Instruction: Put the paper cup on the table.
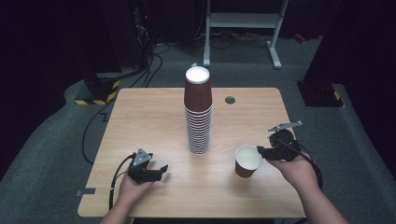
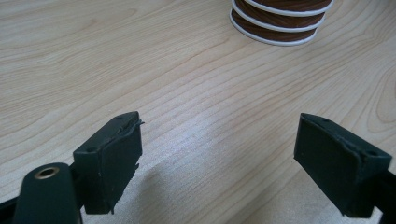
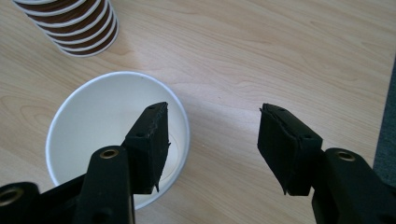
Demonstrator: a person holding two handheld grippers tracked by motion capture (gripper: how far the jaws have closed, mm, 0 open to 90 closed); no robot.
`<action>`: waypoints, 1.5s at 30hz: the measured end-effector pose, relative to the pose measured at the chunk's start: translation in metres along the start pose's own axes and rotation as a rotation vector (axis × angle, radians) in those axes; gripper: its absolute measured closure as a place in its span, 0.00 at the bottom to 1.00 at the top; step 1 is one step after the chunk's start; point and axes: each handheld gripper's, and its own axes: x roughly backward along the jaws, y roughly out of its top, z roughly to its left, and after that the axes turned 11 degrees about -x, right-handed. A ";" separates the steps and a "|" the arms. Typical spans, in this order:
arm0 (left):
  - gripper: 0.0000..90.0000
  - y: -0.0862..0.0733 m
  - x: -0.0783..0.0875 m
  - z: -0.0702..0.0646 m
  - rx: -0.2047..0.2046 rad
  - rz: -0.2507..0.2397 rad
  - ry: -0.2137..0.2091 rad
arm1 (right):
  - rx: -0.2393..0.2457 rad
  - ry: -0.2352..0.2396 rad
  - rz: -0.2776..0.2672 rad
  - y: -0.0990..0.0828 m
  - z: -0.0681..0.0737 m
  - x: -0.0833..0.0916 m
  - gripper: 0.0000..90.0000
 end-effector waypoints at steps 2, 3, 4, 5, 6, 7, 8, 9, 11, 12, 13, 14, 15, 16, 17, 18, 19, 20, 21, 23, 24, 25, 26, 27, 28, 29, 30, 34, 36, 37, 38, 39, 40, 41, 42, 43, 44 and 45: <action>0.18 0.000 0.000 0.000 -0.003 0.002 -0.002 | -0.002 -0.015 -0.016 -0.001 -0.002 0.001 0.47; 0.18 0.000 0.000 0.000 -0.002 0.003 -0.003 | -0.004 -0.019 -0.025 -0.001 -0.003 0.001 0.47; 0.18 0.000 0.000 0.000 -0.003 0.005 -0.004 | -0.005 -0.025 -0.034 -0.002 -0.004 0.002 0.47; 0.18 0.000 -0.001 0.000 -0.006 0.007 -0.004 | -0.008 -0.031 -0.039 -0.003 -0.005 0.002 0.47; 0.18 0.000 -0.001 -0.001 -0.005 0.009 -0.004 | -0.012 -0.033 -0.046 -0.004 -0.007 0.002 0.47; 0.18 0.000 -0.001 -0.001 -0.007 0.011 -0.004 | -0.013 -0.037 -0.054 -0.004 -0.008 0.002 0.48; 0.19 0.001 -0.001 -0.001 -0.007 0.014 -0.005 | -0.015 -0.042 -0.059 -0.006 -0.009 0.002 0.47; 0.19 0.001 -0.001 -0.001 -0.008 0.018 -0.001 | -0.015 -0.050 -0.066 -0.007 -0.010 0.001 0.48; 0.19 0.001 -0.002 -0.001 -0.005 0.022 0.000 | -0.015 -0.065 -0.084 -0.009 -0.013 0.001 0.48; 0.19 0.001 -0.002 -0.001 -0.001 0.027 0.001 | -0.018 -0.073 -0.094 -0.011 -0.015 0.000 0.48; 0.20 0.001 -0.002 -0.001 0.001 0.030 0.001 | -0.022 -0.080 -0.105 -0.013 -0.017 0.000 0.48; 0.20 0.001 -0.002 -0.001 -0.005 0.036 0.003 | -0.027 -0.087 -0.118 -0.015 -0.019 -0.001 0.47; 0.21 0.001 -0.002 -0.001 -0.004 0.039 0.002 | -0.028 -0.098 -0.127 -0.017 -0.021 -0.002 0.47; 0.21 0.001 -0.002 -0.001 -0.002 0.041 0.000 | -0.030 -0.109 -0.134 -0.019 -0.024 -0.004 0.46; 0.21 0.001 -0.003 -0.001 -0.002 0.043 0.000 | -0.034 -0.118 -0.138 -0.022 -0.026 -0.006 0.46; 0.21 0.001 -0.003 -0.001 -0.005 0.046 0.004 | -0.042 -0.127 -0.143 -0.025 -0.029 -0.008 0.45; 0.22 0.001 -0.003 -0.001 0.002 0.049 -0.001 | -0.045 -0.136 -0.148 -0.028 -0.033 -0.011 0.44; 0.22 0.001 -0.004 -0.001 0.001 0.054 -0.002 | -0.053 -0.143 -0.153 -0.031 -0.036 -0.014 0.43; 0.22 0.001 -0.004 0.000 -0.007 0.057 0.002 | -0.058 -0.150 -0.157 -0.035 -0.039 -0.017 0.42; 0.23 0.002 -0.004 -0.001 -0.005 0.063 -0.004 | -0.066 -0.163 -0.168 -0.042 -0.044 -0.024 0.40; 0.23 0.002 -0.005 -0.001 -0.003 0.063 -0.005 | -0.071 -0.167 -0.171 -0.046 -0.047 -0.027 0.38; 0.24 0.002 -0.005 -0.001 -0.003 0.063 -0.005 | -0.087 -0.170 -0.171 -0.050 -0.049 -0.031 0.37; 0.24 0.002 -0.005 -0.001 -0.008 0.072 -0.003 | -0.098 -0.169 -0.174 -0.054 -0.053 -0.035 0.36; 0.24 0.002 -0.005 -0.001 -0.009 0.077 -0.005 | -0.108 -0.169 -0.177 -0.058 -0.055 -0.039 0.35; 0.24 0.002 -0.006 -0.001 -0.014 0.079 0.001 | -0.112 -0.177 -0.179 -0.063 -0.058 -0.044 0.34; 0.24 0.002 -0.006 -0.002 -0.012 0.083 0.003 | -0.120 -0.182 -0.178 -0.067 -0.059 -0.048 0.33; 0.24 0.002 -0.007 -0.002 -0.013 0.089 0.005 | -0.131 -0.182 -0.181 -0.071 -0.061 -0.053 0.32; 0.24 0.003 -0.009 -0.003 -0.023 0.113 0.019 | -0.171 -0.173 -0.176 -0.088 -0.070 -0.072 0.31; 0.24 0.004 -0.009 -0.003 -0.022 0.125 0.020 | -0.189 -0.164 -0.164 -0.096 -0.072 -0.082 0.31; 0.23 0.004 -0.009 -0.003 -0.021 0.125 0.020 | -0.192 -0.161 -0.164 -0.100 -0.072 -0.086 0.30; 0.23 0.004 -0.010 -0.003 -0.015 0.126 0.021 | -0.194 -0.155 -0.163 -0.103 -0.072 -0.090 0.28; 0.23 0.004 -0.009 -0.003 -0.016 0.129 0.026 | -0.203 -0.137 -0.189 -0.107 -0.073 -0.092 0.28; 0.22 0.004 -0.010 -0.003 -0.014 0.128 0.028 | -0.215 -0.129 -0.210 -0.110 -0.073 -0.093 0.28; 0.22 0.004 -0.010 -0.003 -0.013 0.129 0.030 | -0.221 -0.128 -0.210 -0.110 -0.074 -0.093 0.28; 0.22 0.004 -0.010 -0.004 -0.005 0.128 0.034 | -0.211 -0.122 -0.207 -0.110 -0.074 -0.093 0.26; 0.21 0.004 -0.011 -0.004 -0.003 0.128 0.038 | -0.200 -0.113 -0.203 -0.109 -0.074 -0.093 0.24; 0.20 0.004 -0.011 -0.003 0.000 0.131 0.041 | -0.201 -0.114 -0.202 -0.109 -0.073 -0.094 0.24; 0.20 0.004 -0.011 -0.003 0.004 0.134 0.046 | -0.199 -0.113 -0.201 -0.109 -0.073 -0.094 0.24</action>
